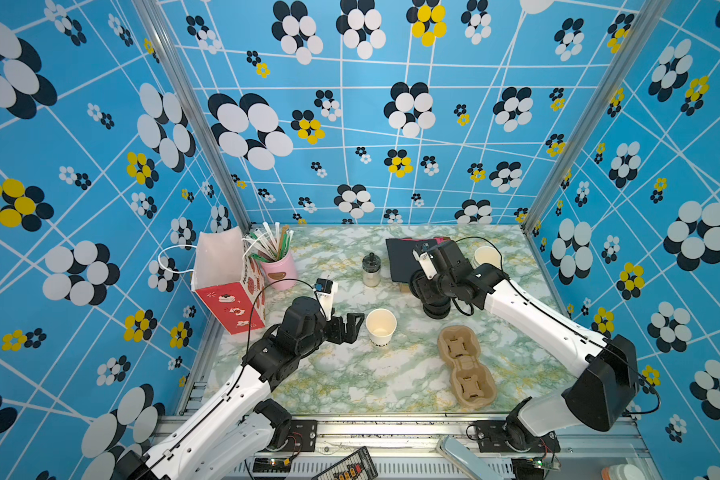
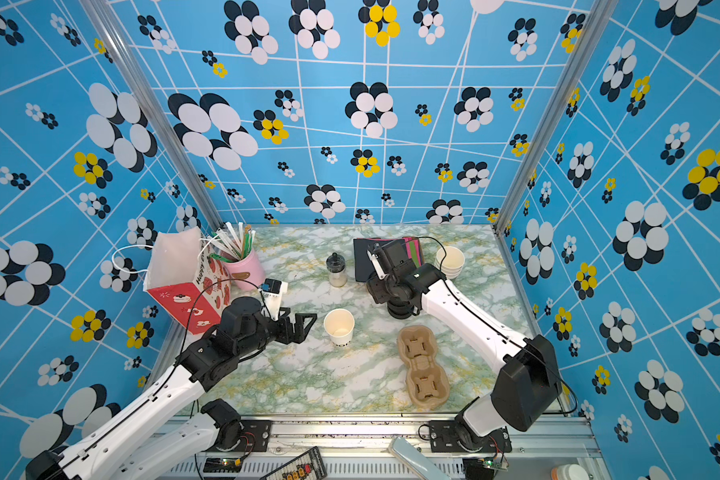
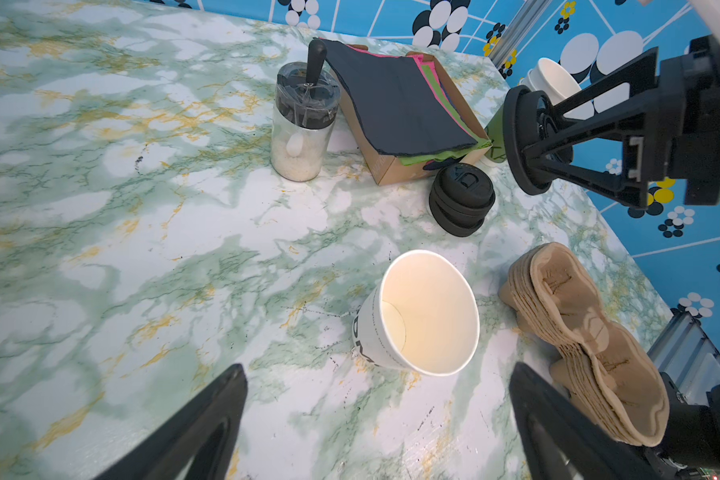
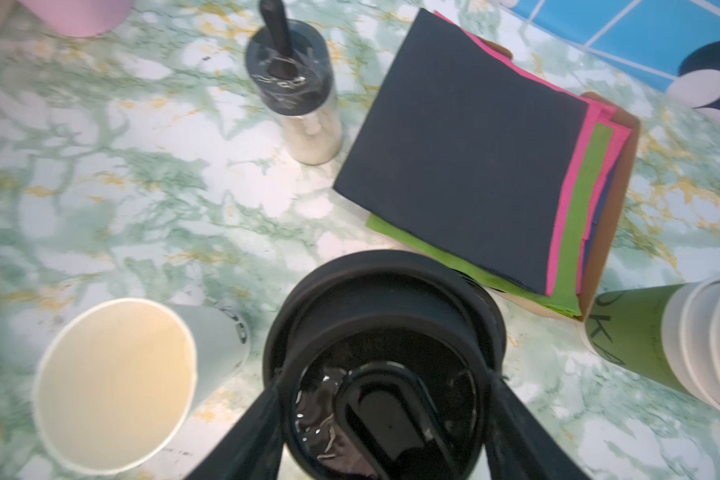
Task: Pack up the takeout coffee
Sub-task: 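Carry the black lid over the white paper cup with the right gripper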
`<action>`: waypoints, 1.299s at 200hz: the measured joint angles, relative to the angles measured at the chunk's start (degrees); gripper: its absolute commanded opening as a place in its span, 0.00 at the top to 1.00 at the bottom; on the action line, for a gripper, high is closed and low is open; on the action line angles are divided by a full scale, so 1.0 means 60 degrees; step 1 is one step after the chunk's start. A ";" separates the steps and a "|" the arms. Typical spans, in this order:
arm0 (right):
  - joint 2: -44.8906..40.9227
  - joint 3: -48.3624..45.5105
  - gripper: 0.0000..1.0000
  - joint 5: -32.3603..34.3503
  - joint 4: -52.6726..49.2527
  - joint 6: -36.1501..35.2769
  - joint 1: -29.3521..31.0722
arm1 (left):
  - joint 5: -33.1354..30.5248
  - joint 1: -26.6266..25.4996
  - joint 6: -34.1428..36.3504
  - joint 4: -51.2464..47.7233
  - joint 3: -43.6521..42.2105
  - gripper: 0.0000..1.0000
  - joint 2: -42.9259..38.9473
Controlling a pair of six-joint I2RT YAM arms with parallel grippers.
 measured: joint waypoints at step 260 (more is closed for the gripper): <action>0.2801 0.2120 0.65 -0.1198 -0.1796 0.0273 0.2448 | -0.0168 0.0018 -0.0062 0.0004 0.0000 0.00 -0.0390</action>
